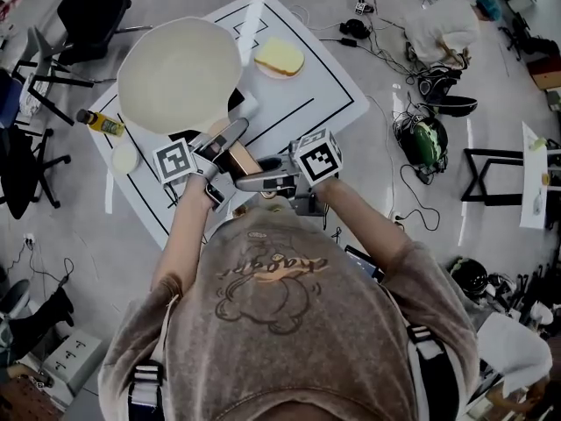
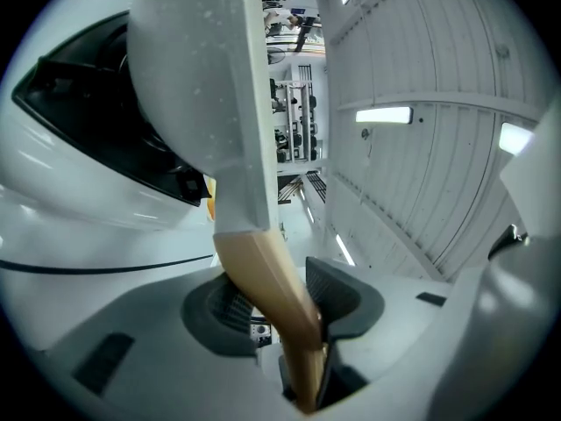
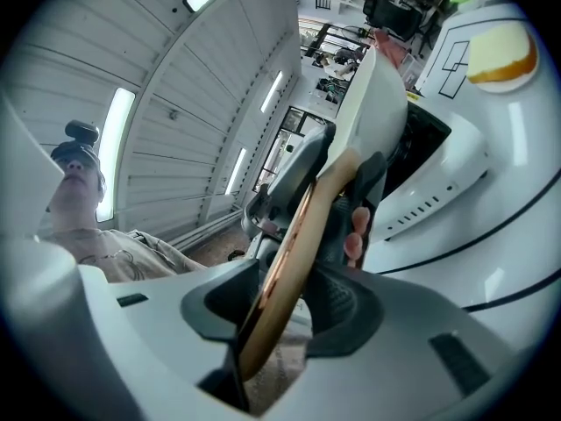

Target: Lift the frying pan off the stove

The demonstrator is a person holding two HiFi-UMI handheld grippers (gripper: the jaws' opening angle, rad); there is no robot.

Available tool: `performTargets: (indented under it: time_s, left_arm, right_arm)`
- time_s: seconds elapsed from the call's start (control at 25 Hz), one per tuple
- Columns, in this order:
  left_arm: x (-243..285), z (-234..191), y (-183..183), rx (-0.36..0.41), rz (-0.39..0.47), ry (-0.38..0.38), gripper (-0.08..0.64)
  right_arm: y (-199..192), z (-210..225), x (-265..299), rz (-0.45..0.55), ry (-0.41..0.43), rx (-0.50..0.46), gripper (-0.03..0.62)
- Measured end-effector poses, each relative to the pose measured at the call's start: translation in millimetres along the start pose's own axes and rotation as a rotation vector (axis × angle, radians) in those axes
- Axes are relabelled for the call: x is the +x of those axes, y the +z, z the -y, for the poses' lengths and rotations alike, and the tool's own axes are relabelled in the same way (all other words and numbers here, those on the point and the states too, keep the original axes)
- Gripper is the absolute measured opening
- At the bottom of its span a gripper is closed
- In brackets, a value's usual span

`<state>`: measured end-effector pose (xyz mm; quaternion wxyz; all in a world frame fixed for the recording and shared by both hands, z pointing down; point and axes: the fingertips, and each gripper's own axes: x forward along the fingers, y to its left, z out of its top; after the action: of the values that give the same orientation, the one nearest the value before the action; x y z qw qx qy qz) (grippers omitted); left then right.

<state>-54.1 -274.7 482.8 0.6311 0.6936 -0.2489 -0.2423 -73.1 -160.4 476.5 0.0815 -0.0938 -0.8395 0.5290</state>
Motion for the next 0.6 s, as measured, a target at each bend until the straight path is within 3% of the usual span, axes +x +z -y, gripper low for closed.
performTargets:
  time_s: [0.6]
  left_arm:
    - [-4,28,0,0.064,-0.04,-0.013,0.171]
  right_arm:
    - [8,-18,6,0.072,0.016,-0.045,0.158]
